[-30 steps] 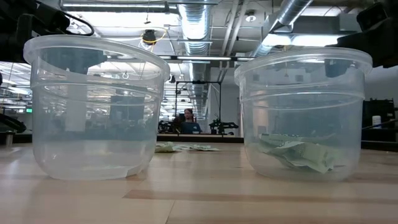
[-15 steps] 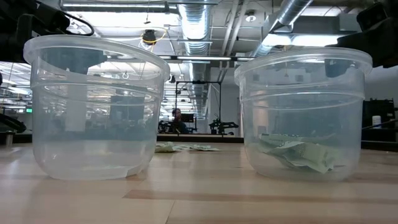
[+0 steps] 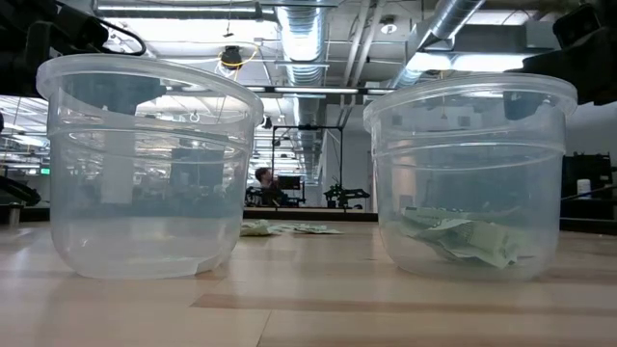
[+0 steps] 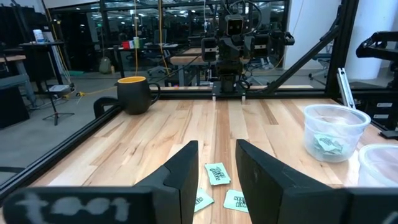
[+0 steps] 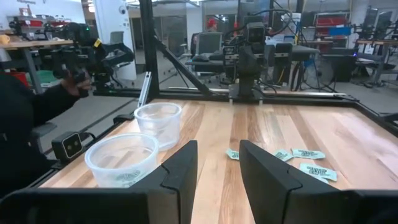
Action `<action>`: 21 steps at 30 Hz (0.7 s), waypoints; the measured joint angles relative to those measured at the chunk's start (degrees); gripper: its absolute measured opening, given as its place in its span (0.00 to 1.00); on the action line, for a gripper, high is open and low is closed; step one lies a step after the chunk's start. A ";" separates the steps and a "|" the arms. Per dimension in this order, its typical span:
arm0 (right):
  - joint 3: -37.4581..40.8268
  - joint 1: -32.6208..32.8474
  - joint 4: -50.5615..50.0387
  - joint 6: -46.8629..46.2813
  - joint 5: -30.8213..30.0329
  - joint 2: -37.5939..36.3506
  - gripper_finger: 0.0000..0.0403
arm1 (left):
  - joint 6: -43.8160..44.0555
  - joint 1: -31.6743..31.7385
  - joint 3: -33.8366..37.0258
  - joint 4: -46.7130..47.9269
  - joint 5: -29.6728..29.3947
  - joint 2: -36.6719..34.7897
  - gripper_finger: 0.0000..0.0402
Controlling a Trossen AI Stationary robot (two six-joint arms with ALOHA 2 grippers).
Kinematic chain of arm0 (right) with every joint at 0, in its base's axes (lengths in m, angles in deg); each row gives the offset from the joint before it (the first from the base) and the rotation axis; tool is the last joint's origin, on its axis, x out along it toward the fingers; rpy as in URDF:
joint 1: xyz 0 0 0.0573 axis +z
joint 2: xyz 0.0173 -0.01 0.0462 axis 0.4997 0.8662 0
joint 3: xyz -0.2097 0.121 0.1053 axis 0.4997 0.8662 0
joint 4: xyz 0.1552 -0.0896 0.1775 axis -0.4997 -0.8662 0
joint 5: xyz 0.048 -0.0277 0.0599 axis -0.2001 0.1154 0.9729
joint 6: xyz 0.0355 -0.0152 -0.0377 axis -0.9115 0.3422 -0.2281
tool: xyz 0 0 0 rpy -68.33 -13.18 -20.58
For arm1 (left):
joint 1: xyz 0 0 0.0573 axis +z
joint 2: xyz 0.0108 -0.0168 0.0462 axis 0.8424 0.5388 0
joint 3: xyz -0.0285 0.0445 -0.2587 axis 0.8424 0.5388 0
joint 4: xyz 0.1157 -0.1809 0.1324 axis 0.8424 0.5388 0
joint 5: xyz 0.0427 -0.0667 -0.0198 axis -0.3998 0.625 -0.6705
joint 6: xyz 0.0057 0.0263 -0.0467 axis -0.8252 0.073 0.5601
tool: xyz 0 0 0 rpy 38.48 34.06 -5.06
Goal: Pick and place Stevia / Truvia into bins
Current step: Put the white stevia pack into the left transparent basket
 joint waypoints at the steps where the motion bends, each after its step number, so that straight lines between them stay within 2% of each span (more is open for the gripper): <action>1: 0.00 0.00 0.00 0.00 0.00 0.00 0.28 | 0.78 -0.01 0.02 0.00 0.03 0.01 0.24; 7: 0.00 0.00 -0.02 0.00 0.02 0.00 0.28 | 3.57 -0.02 0.02 -0.72 0.11 0.01 0.24; 10: 0.00 0.00 -0.02 0.00 0.02 0.00 0.28 | -0.27 -0.02 0.01 -2.44 -0.19 -0.01 0.24; 13: 0.00 0.00 -0.02 0.01 0.01 0.00 0.28 | -5.89 -0.02 0.02 -3.75 -5.32 -0.01 0.24; 16: 0.00 0.00 -0.02 0.01 0.02 0.00 0.28 | -6.84 0.00 0.02 -3.81 -10.13 0.02 0.24; 21: 0.00 0.00 -0.02 0.00 0.02 0.00 0.28 | -6.25 0.00 0.01 -9.61 -11.87 0.02 0.24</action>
